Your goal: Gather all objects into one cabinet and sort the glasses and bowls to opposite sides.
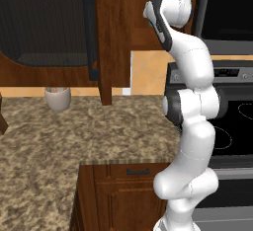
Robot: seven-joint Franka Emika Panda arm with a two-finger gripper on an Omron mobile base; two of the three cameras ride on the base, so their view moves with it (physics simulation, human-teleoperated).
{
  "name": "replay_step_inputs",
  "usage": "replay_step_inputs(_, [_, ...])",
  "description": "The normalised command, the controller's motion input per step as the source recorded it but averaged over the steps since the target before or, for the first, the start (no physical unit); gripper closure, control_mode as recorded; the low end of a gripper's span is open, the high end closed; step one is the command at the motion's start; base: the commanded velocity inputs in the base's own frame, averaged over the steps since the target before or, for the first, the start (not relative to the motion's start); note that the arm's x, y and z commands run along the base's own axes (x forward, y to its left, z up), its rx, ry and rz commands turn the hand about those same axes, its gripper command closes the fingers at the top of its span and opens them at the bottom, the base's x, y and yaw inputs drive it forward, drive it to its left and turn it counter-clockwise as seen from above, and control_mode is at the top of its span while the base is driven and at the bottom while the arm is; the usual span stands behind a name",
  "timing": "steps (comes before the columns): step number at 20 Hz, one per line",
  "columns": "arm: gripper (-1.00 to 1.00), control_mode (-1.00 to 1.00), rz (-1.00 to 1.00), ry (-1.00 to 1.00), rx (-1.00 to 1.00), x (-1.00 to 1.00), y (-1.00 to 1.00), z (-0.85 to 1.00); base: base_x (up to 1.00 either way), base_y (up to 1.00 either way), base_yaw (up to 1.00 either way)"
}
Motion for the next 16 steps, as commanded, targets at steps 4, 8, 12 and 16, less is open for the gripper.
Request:
replay_step_inputs(4, [1.0, -1.0, 0.0, -0.19, 0.04, -1.0, 0.03, -0.2, 0.0, 0.0, 0.0])
replay_step_inputs(8, [1.0, -1.0, 0.0, -0.14, 0.03, -1.0, 0.09, -0.01, 0.0, 0.0, 0.0])
replay_step_inputs(12, [1.0, -1.0, 0.02, 0.0, 0.01, -1.0, 0.0, 0.02, 0.0, 0.0, 0.0])
replay_step_inputs(16, [1.0, -1.0, 0.14, 0.0, 0.0, -1.0, 0.0, 0.0, 0.0, 0.0, 0.0])
